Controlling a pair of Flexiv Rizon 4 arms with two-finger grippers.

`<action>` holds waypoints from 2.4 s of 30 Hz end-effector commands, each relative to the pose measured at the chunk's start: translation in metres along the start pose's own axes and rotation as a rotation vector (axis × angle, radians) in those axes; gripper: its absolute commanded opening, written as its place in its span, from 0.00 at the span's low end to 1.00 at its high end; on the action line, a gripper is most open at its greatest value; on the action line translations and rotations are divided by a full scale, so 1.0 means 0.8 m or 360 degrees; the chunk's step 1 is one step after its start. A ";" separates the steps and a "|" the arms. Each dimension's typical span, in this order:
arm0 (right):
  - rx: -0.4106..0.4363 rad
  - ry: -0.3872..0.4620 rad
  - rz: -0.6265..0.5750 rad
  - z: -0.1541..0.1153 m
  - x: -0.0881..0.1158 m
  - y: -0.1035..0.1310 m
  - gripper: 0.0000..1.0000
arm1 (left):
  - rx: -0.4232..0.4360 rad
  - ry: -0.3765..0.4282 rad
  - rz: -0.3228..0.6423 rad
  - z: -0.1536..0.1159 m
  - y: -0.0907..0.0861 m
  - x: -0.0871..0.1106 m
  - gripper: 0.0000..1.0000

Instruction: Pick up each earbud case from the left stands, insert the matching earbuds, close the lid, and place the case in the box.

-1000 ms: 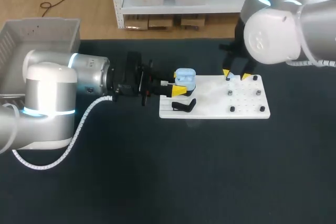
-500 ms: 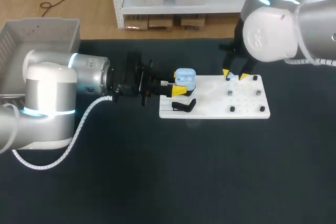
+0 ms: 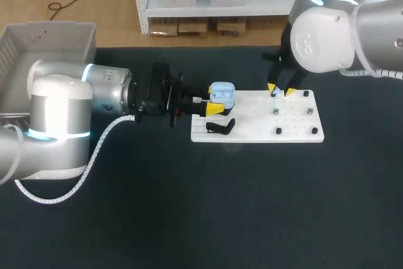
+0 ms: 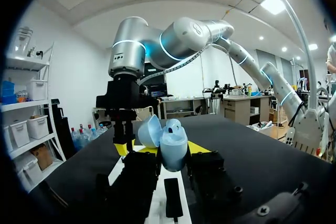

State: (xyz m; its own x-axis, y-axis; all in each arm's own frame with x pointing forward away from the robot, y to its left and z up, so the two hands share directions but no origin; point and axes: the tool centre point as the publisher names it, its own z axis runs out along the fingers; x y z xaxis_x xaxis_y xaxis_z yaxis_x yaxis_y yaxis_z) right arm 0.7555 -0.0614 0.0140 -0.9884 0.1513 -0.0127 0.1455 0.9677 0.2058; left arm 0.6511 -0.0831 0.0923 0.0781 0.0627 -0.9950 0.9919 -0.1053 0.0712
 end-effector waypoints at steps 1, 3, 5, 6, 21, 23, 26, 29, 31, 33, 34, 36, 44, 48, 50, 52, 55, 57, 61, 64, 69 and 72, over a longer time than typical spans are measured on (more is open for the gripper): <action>0.0001 0.0005 0.0003 0.002 -0.003 0.000 0.35 | -0.0010 -0.0001 0.0004 0.000 -0.002 0.000 0.00; 0.0000 0.0007 0.0007 0.002 -0.004 0.000 0.35 | -0.0010 -0.0001 0.0004 0.000 -0.002 0.000 0.00; -0.0002 0.0008 0.0010 0.003 -0.005 0.000 0.34 | -0.0010 -0.0001 0.0004 0.000 -0.002 0.000 0.00; -0.0003 0.0008 0.0012 0.004 -0.005 0.000 0.34 | -0.0010 -0.0001 0.0004 0.000 -0.002 0.000 0.00; -0.0010 0.0021 0.0017 0.005 -0.005 0.002 0.26 | -0.0010 -0.0001 0.0004 0.000 -0.002 0.000 0.00; -0.0010 0.0022 0.0020 0.004 -0.004 0.001 0.28 | -0.0010 -0.0001 0.0004 0.000 -0.002 0.000 0.00; -0.0010 0.0021 0.0022 0.003 -0.002 0.001 0.30 | -0.0010 -0.0001 0.0004 0.000 -0.002 0.000 0.00; -0.0011 0.0020 0.0024 0.002 -0.001 0.001 0.30 | -0.0010 -0.0001 0.0004 0.000 -0.002 0.000 0.00; -0.0012 0.0021 0.0025 0.002 0.000 0.001 0.29 | -0.0010 -0.0001 0.0004 0.000 -0.002 0.000 0.00; -0.0015 0.0022 0.0027 0.002 0.000 0.001 0.27 | -0.0010 -0.0001 0.0004 0.000 -0.002 0.000 0.00; -0.0016 0.0023 0.0028 0.002 0.000 0.001 0.27 | -0.0010 -0.0001 0.0004 0.000 -0.002 0.000 0.00; -0.0015 0.0024 0.0029 0.002 0.000 0.001 0.22 | -0.0010 -0.0001 0.0004 0.000 -0.002 0.000 0.00; -0.0013 0.0031 0.0027 0.005 0.002 0.003 0.02 | -0.0010 -0.0001 0.0004 0.000 -0.002 0.000 0.00; -0.0011 0.0028 0.0030 0.003 0.003 0.003 0.00 | -0.0010 -0.0001 0.0004 0.000 -0.002 0.000 0.00; -0.0012 0.0024 0.0034 0.000 0.004 0.002 0.00 | -0.0010 -0.0001 0.0004 0.000 -0.002 0.000 0.00; -0.0015 0.0019 0.0039 -0.005 0.006 0.002 0.00 | -0.0010 -0.0001 0.0004 0.000 -0.002 0.000 0.00; -0.0030 0.0003 0.0040 -0.016 0.013 0.003 0.00 | -0.0010 -0.0001 0.0004 0.000 -0.002 0.000 0.00; -0.0044 -0.0010 0.0040 -0.026 0.019 0.004 0.00 | -0.0010 -0.0001 0.0004 0.000 -0.002 0.000 0.00; -0.0055 -0.0047 0.0044 -0.051 0.033 0.008 0.00 | -0.0010 -0.0001 0.0004 0.000 -0.002 0.000 0.00; -0.0066 -0.0074 0.0048 -0.075 0.045 0.012 0.00 | -0.0010 -0.0001 0.0004 0.000 -0.002 0.000 0.00; -0.0070 -0.0124 0.0028 -0.115 0.066 0.024 0.00 | -0.0010 -0.0001 0.0004 0.000 -0.002 0.000 0.00; -0.0053 -0.0153 -0.0013 -0.141 0.084 0.039 0.00 | -0.0010 -0.0001 0.0004 0.000 -0.002 0.000 0.00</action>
State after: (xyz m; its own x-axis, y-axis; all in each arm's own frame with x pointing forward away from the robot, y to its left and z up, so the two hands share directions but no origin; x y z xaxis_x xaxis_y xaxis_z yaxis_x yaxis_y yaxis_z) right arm 0.7192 -0.0470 0.1032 -0.9884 0.1491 -0.0299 0.1372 0.9589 0.2484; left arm 0.6511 -0.0831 0.0923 0.0780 0.0628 -0.9950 0.9919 -0.1053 0.0711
